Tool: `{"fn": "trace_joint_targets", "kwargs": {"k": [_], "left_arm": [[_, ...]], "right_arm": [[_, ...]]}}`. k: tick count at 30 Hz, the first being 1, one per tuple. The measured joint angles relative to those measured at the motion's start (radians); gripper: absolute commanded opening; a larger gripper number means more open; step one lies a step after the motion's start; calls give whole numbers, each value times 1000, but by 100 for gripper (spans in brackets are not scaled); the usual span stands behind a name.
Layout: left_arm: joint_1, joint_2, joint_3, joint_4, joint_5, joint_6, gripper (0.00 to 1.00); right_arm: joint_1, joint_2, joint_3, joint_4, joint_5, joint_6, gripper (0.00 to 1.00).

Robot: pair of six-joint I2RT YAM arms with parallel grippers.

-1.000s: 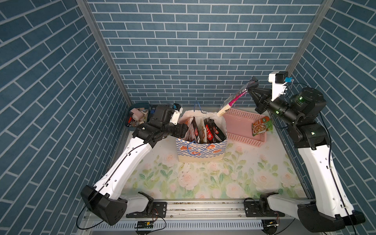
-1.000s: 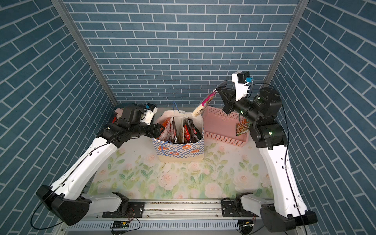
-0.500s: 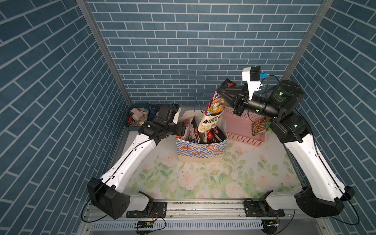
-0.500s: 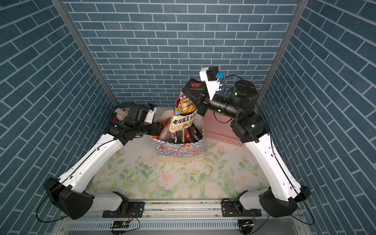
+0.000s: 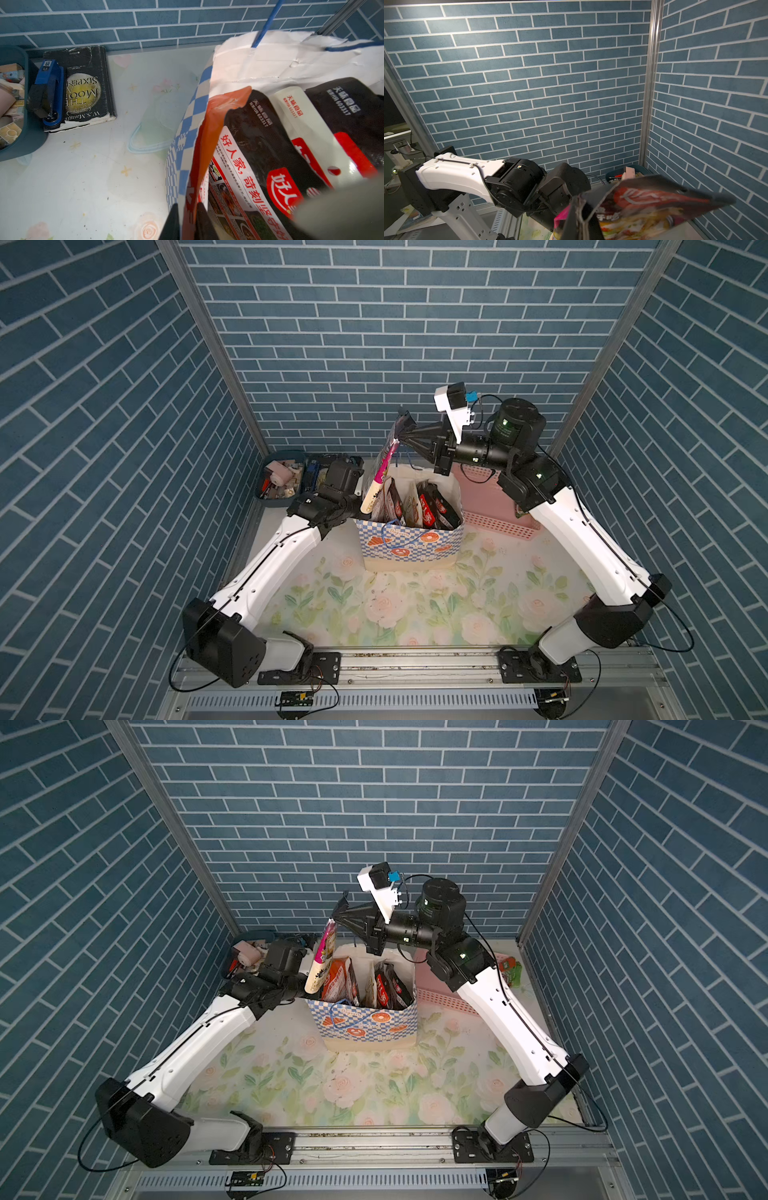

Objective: Place the condiment packets inside the bag
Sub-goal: Place the condiment packet in the paper bag.

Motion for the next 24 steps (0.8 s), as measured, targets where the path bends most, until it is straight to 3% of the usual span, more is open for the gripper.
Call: {"fn": "trace_joint_targets", "kwargs": {"k": [5, 10, 17, 24], "left_arm": [[11, -20, -23, 16, 27, -10, 0], [33, -43, -58, 46, 68, -17, 0], [53, -51, -69, 58, 108, -21, 0], [63, -51, -69, 54, 113, -20, 0]], "right_arm": [[-4, 40, 34, 3, -41, -5, 0], [-59, 55, 20, 28, -129, -8, 0], [-231, 18, -169, 90, -291, 18, 0], [-267, 12, -319, -16, -359, -57, 0]]}}
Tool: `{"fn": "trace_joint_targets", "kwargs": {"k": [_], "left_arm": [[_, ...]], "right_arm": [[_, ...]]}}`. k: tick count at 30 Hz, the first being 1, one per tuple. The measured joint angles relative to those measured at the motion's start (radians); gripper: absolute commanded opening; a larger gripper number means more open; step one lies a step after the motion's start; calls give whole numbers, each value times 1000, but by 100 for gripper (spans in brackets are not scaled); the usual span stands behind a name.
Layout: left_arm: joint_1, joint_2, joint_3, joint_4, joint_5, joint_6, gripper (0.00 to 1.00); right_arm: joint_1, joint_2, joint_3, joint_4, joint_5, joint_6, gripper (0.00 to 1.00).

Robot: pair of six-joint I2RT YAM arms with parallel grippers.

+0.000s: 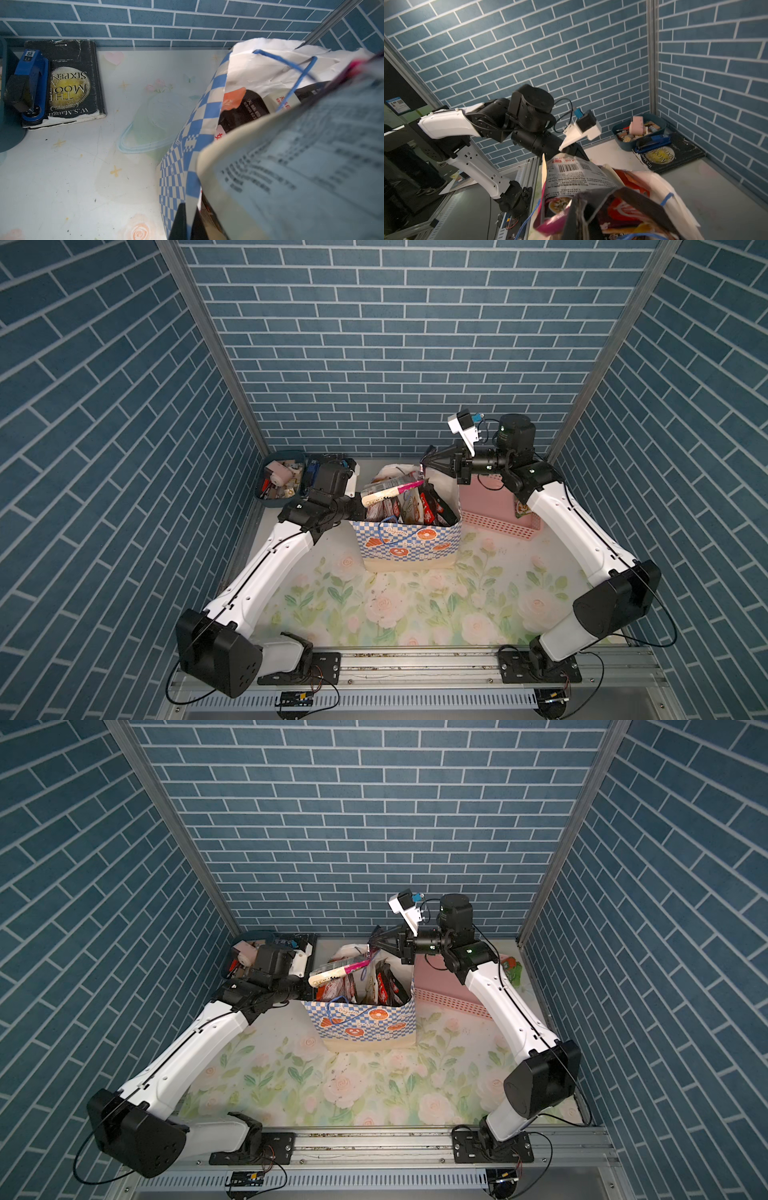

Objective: Place the condiment packets inside the bag
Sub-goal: Place the condiment packet in the paper bag.

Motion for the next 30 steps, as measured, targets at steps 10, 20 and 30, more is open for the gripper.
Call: {"fn": "trace_joint_targets", "kwargs": {"k": [10, 20, 30], "left_arm": [[0, -1, 5, -1, 14, -3, 0], [0, 0, 11, -9, 19, -5, 0], [0, 1, 16, -16, 24, -10, 0]], "right_arm": [[-122, -69, -159, -43, 16, -4, 0], [116, -53, 56, -141, 163, -91, 0], [243, -65, -105, -121, 490, -169, 0]]}}
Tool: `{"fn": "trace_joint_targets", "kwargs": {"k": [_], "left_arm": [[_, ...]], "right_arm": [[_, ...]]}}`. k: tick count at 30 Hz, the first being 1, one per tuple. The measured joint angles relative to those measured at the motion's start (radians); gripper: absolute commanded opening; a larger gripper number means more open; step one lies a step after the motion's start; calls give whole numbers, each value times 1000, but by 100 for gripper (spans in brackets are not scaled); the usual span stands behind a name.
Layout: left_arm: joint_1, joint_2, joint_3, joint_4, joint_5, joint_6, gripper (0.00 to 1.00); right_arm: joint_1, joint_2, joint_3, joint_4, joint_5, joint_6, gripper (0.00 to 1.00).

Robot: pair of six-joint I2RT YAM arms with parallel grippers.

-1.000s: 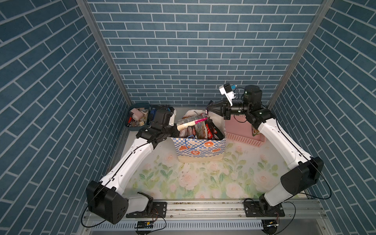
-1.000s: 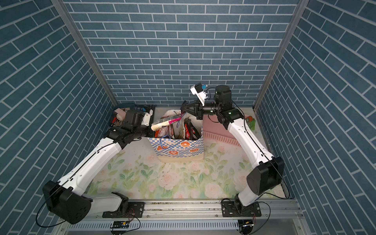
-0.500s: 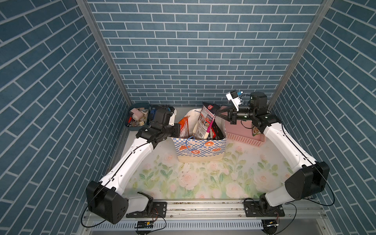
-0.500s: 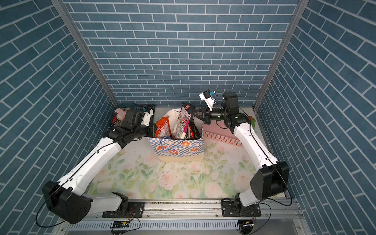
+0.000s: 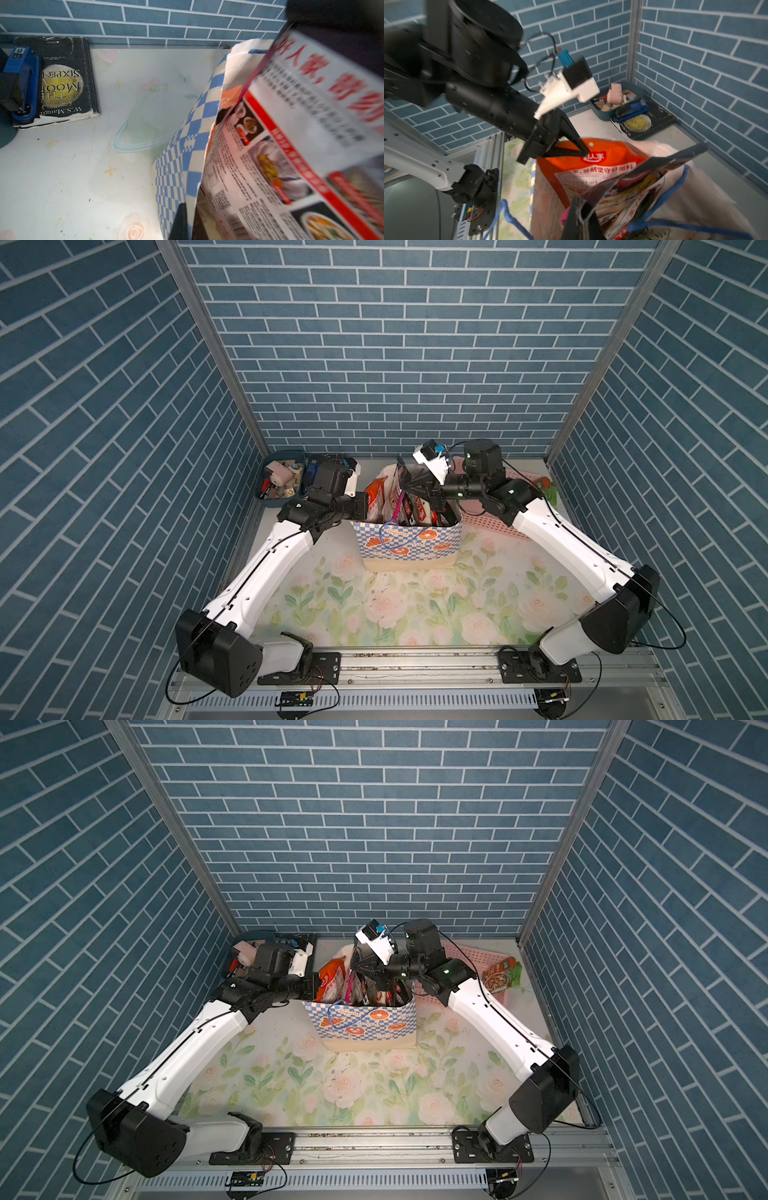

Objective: Place the condiment packets inside the bag
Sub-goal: Place the condiment packet in the paper bag, then pick up the condiment packet from the storage box.

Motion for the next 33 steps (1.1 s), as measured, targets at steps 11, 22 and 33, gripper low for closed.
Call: {"fn": "trace_joint_targets", "kwargs": {"k": [11, 22, 33], "left_arm": [[0, 10, 10, -5, 2, -3, 0], [0, 9, 10, 24, 36, -6, 28], [1, 2, 19, 102, 91, -2, 45]], "right_arm": [[58, -37, -23, -8, 143, -72, 65], [-223, -138, 53, -60, 294, 104, 74], [-921, 11, -64, -219, 366, 254, 72]]}}
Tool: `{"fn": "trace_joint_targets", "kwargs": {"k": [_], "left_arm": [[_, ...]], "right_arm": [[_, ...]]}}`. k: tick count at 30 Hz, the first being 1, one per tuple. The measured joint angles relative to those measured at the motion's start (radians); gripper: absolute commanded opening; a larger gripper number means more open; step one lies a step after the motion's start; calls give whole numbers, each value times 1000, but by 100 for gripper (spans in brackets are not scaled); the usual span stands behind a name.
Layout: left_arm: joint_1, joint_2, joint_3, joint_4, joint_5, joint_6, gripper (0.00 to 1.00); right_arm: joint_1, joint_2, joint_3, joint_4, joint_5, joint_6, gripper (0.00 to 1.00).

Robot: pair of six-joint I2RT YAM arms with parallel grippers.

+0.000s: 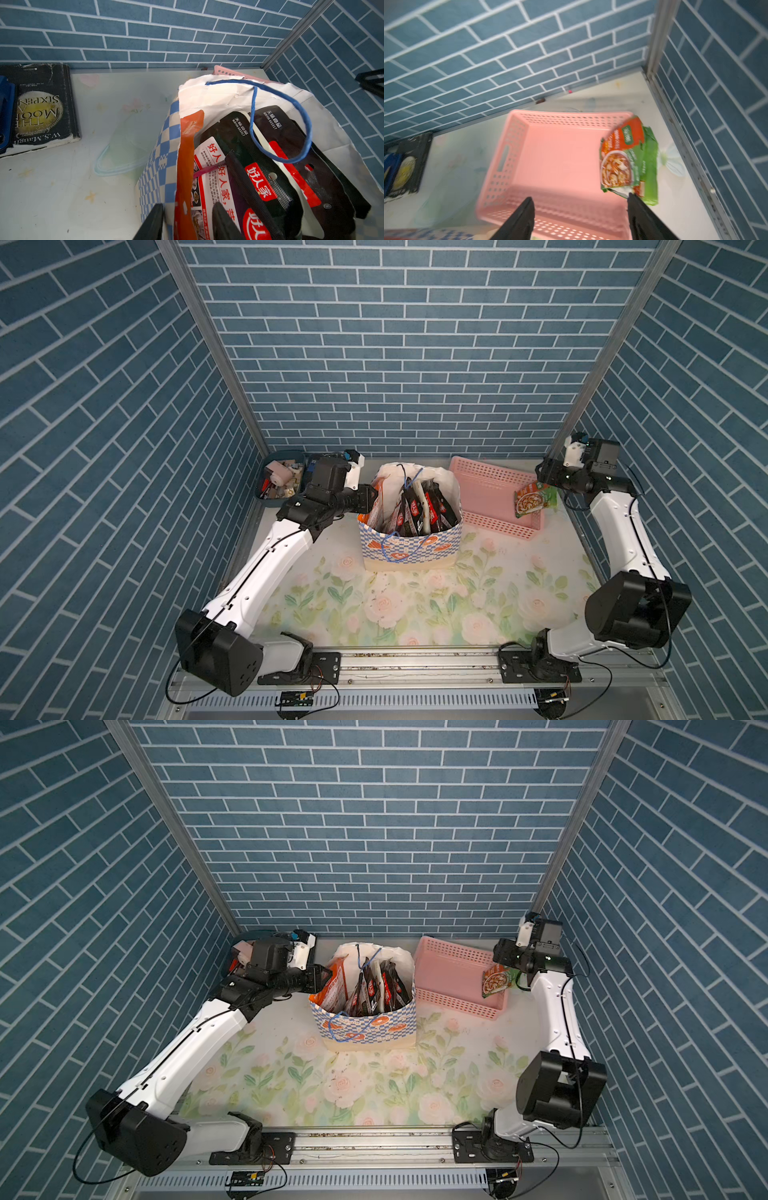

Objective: Place the condiment packets inside the bag
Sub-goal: Pick up the condiment packet from the storage box.

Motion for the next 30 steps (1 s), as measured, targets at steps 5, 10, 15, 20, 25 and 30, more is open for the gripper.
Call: {"fn": "trace_joint_targets", "kwargs": {"k": [5, 10, 15, 20, 25, 30], "left_arm": [[0, -14, -1, 11, 10, 3, 46], [0, -18, -8, 15, 10, 16, 46], [0, -18, -29, 26, 10, 20, 46], [0, -18, -33, 31, 11, 23, 46], [0, -18, -33, 33, 10, 27, 46], [0, -18, -33, 33, 10, 28, 46]], "right_arm": [[-119, 100, -23, 19, -63, 20, 69], [-109, 156, -22, 48, -132, 22, 61], [-88, 186, -20, 69, -167, 22, 61], [-83, 235, -13, 72, -132, 26, 62], [-81, 280, -7, 76, -97, 46, 60], [-76, 300, -5, 87, -89, 56, 55]]}}
